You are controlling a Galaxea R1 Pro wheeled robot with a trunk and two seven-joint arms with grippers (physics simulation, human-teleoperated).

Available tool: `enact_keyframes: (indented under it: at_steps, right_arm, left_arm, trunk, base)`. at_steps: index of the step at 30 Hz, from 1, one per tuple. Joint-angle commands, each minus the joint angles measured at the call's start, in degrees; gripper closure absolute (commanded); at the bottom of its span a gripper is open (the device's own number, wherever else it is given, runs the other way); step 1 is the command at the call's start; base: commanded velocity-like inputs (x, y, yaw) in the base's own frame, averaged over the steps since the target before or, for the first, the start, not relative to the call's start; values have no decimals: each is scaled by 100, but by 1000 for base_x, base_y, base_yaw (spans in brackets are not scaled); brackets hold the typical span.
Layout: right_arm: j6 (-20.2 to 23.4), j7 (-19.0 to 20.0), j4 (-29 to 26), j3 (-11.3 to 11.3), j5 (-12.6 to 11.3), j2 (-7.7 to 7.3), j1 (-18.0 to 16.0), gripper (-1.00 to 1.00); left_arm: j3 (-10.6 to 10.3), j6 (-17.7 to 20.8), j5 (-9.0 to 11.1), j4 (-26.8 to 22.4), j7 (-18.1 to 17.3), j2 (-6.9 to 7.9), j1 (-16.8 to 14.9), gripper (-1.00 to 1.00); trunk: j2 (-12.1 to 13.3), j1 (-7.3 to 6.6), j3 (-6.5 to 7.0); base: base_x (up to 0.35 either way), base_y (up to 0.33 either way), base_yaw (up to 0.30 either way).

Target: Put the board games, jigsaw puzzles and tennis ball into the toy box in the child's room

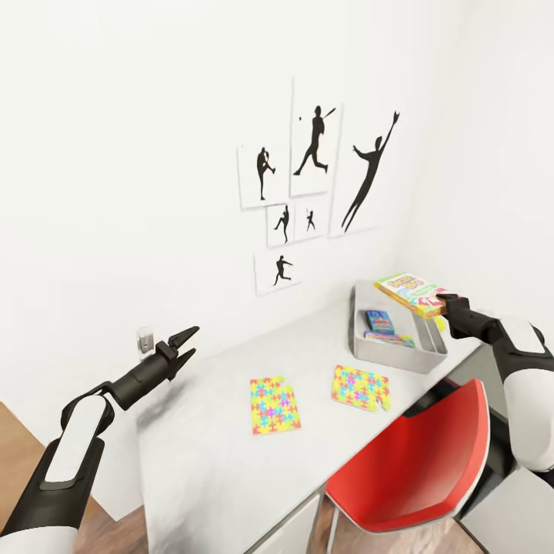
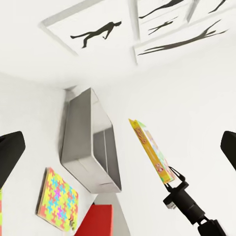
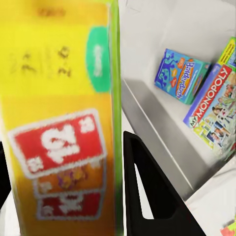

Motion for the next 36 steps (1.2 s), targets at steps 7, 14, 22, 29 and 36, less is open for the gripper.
enact_keyframes:
  at_steps: [7, 14, 22, 29, 36]
  right_arm:
    - [-1, -58, -3, -27, -84, -35, -5, 100]
    - [-16, -67, 3, -30, -76, -49, -6, 100]
    - [-440, -134, 92, -20, -69, -9, -41, 100]
    - [-887, -440, 574, -13, -81, 14, -258, 100]
    - [-943, -484, 650, -1, -73, -7, -328, 100]
  left_arm:
    - [4, 29, -6, 3, 3, -6, -7, -100]
    - [3, 27, -8, 6, 19, -9, -7, -100]
    - [2, 27, -8, 5, 19, -8, -6, -100]
    - [2, 27, -8, 0, -2, -10, -8, -100]
    - [2, 31, -2, -1, -16, -10, -9, -100]
  trunk:
    - [-13, 6, -12]
    - [-13, 6, -12]
    - [-13, 6, -12]
    - [-13, 6, -12]
    - [-13, 6, -12]
  base:
    - [123, 0, 0]
    - [30, 0, 0]
    - [6, 0, 0]
    - [0, 0, 0]
    - [0, 0, 0]
